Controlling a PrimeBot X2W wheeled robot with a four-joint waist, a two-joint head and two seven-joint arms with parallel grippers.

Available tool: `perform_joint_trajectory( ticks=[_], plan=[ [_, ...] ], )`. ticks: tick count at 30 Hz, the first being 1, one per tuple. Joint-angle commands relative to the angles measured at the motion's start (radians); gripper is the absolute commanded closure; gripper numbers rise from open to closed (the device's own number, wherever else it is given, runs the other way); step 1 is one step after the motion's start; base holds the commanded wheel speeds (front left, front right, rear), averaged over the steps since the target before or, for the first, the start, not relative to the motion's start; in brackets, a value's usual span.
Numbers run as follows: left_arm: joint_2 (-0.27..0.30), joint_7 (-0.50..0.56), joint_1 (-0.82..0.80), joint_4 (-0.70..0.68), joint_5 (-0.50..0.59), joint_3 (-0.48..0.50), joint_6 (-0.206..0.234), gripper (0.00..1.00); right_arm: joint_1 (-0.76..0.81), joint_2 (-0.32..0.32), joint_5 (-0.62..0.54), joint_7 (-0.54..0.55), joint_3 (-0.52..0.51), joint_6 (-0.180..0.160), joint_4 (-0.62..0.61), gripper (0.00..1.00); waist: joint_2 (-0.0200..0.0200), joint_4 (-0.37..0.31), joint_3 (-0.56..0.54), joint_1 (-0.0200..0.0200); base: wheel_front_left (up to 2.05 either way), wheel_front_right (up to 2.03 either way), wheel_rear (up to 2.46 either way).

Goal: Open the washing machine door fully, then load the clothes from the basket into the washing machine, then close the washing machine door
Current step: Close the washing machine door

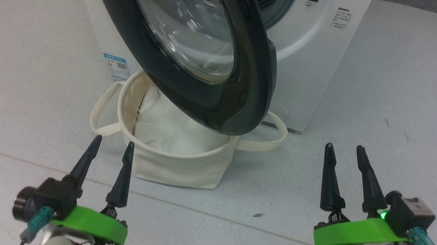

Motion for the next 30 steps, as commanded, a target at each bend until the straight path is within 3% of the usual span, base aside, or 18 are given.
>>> perform_joint_trajectory(
  ticks=[1, 9, 21, 30],
  plan=[
    [0.003, -0.012, -0.013, -0.032, 0.013, 0.034, -0.001, 0.0, -0.009, 0.005, -0.002, -0.012, 0.023, 0.0, -0.026, 0.0, 0.0, 0.0, -0.001, 0.0001, 0.0, 0.0, 0.0],
    [0.002, -0.012, -0.01, -0.032, 0.021, 0.021, 0.008, 0.0, -0.008, 0.005, -0.01, -0.012, -0.014, 0.0, 0.038, 0.0, 0.0, 0.001, 0.002, 0.0001, 0.0, 0.0, 0.0],
    [0.002, -0.012, -0.017, -0.029, 0.013, -0.001, 0.03, 0.0, -0.03, 0.005, 0.004, -0.012, -0.013, 0.0, 0.035, 0.0, 0.0, 0.008, 0.012, 0.0001, 0.0, 0.0, 0.0],
    [0.002, -0.012, -0.052, -0.028, -0.009, -0.023, 0.045, 0.0, -0.135, 0.005, 0.005, -0.012, 0.154, 0.0, -0.116, 0.0, 0.0, 0.035, 0.059, 0.0001, 0.0, 0.0, 0.0]
  ],
)
